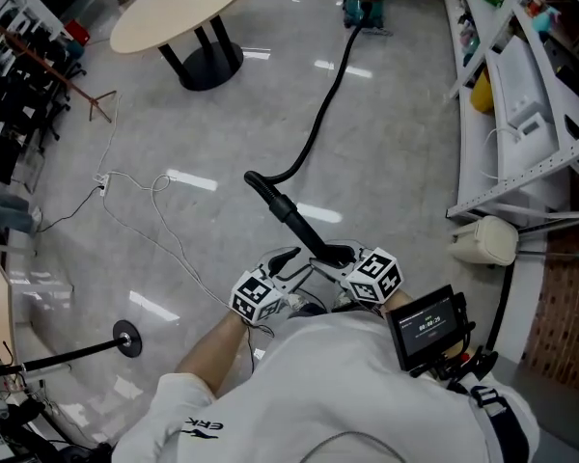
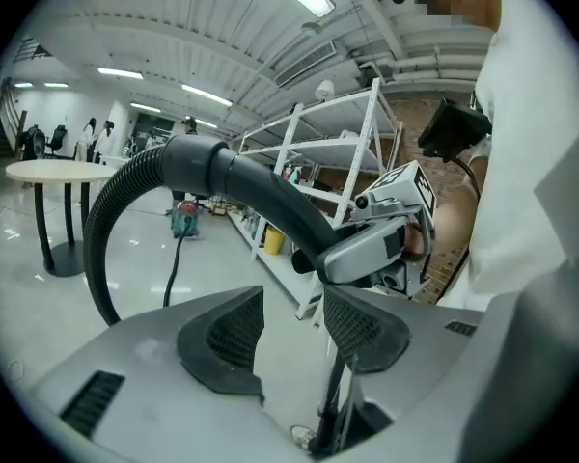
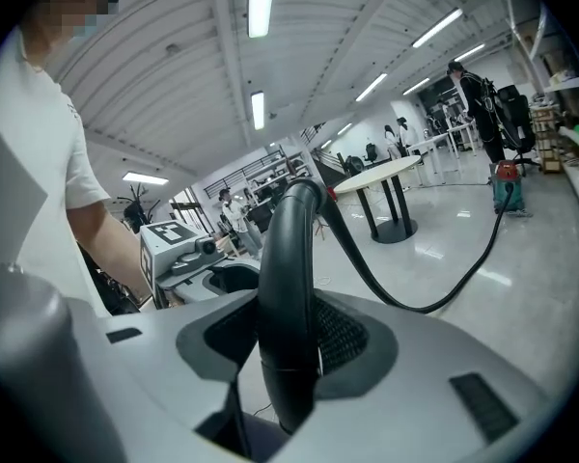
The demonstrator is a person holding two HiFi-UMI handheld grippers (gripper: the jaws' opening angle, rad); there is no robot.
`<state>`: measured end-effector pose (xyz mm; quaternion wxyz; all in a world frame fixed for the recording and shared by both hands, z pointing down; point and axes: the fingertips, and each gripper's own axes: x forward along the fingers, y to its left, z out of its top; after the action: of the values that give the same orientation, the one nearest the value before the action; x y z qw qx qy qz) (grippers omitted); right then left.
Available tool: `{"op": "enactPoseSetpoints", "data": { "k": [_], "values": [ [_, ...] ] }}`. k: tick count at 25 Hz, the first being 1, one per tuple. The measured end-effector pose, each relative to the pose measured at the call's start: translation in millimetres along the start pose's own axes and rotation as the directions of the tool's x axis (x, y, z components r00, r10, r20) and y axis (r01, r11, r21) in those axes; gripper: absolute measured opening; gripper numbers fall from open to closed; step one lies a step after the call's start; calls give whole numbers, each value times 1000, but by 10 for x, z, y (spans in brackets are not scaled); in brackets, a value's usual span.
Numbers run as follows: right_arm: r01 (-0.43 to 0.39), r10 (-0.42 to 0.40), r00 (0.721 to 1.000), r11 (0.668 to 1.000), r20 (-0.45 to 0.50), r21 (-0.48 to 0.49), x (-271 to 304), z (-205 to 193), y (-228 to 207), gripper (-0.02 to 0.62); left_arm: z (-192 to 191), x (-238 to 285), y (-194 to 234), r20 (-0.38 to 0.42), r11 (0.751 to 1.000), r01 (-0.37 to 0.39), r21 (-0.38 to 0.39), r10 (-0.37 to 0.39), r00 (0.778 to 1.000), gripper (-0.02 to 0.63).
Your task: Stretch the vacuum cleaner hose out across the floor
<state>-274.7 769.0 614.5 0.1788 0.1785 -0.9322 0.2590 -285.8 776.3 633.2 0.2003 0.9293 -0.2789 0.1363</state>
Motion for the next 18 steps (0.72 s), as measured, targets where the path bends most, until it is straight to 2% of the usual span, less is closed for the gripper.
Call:
{"op": "enactPoseSetpoints", "data": {
  "k": [5,10,14,18],
  "values": [
    [14,-14,1000,1000,7,26,-58,70,-69,158,275,-169,262,39,999,-14,47,12,999,184],
    [22,-22,999,1000,23,6,-119,152,-61,158,716,-271,391,166,996,34,-83,-20,986,184],
    [28,-28,999,999,37,-21,-117,214,-35,158,845,-192,324,202,986,91,-141,-61,978,189],
    [44,-43,998,999,49,-27,-155,270,-74,158,978,-110,285,239,978,105,-181,-60,969,196]
  ]
}}
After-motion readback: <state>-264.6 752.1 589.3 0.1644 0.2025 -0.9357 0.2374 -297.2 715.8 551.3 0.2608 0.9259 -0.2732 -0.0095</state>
